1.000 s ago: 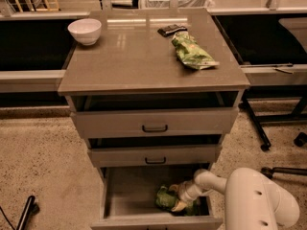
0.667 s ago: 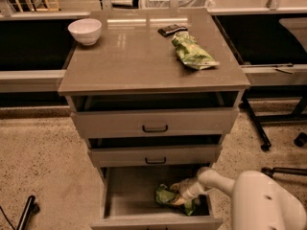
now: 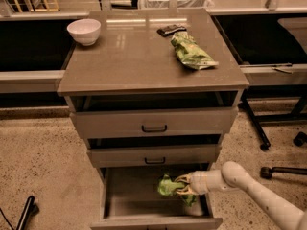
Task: Pick green rice chip bag from bottom drawer and place on counter
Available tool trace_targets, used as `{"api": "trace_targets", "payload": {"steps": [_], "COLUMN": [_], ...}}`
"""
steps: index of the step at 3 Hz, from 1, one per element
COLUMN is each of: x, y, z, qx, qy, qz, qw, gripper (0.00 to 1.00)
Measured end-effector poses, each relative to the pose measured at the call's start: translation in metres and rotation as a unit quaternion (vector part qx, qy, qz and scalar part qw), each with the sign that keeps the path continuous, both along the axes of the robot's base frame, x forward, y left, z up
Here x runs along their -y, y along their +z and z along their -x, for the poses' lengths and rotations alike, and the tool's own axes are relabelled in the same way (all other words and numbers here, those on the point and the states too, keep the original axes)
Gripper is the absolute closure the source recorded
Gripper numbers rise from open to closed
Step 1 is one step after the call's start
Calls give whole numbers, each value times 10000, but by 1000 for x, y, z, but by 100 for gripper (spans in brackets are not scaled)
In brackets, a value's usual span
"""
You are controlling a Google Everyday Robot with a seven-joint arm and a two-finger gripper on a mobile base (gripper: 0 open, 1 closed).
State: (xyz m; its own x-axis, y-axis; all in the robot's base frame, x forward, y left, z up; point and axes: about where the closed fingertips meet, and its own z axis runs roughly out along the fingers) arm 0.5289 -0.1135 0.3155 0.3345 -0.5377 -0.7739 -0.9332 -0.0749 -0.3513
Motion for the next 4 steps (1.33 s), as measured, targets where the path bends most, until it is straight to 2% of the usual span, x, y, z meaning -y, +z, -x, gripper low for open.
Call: {"api": "trace_targets", "payload": {"steps": [1,2,3,4], "x": [5,9,6,3], "y": [76,153,149,157], "z": [26,45,45,43], "qx": [817,1862,1817,1869], "qy": [486,920,923,986], "qz": [-648,-1064,-1054,-1048], "qw": [9934,9724,9733,9718], "gripper": [100,100,100,100]}}
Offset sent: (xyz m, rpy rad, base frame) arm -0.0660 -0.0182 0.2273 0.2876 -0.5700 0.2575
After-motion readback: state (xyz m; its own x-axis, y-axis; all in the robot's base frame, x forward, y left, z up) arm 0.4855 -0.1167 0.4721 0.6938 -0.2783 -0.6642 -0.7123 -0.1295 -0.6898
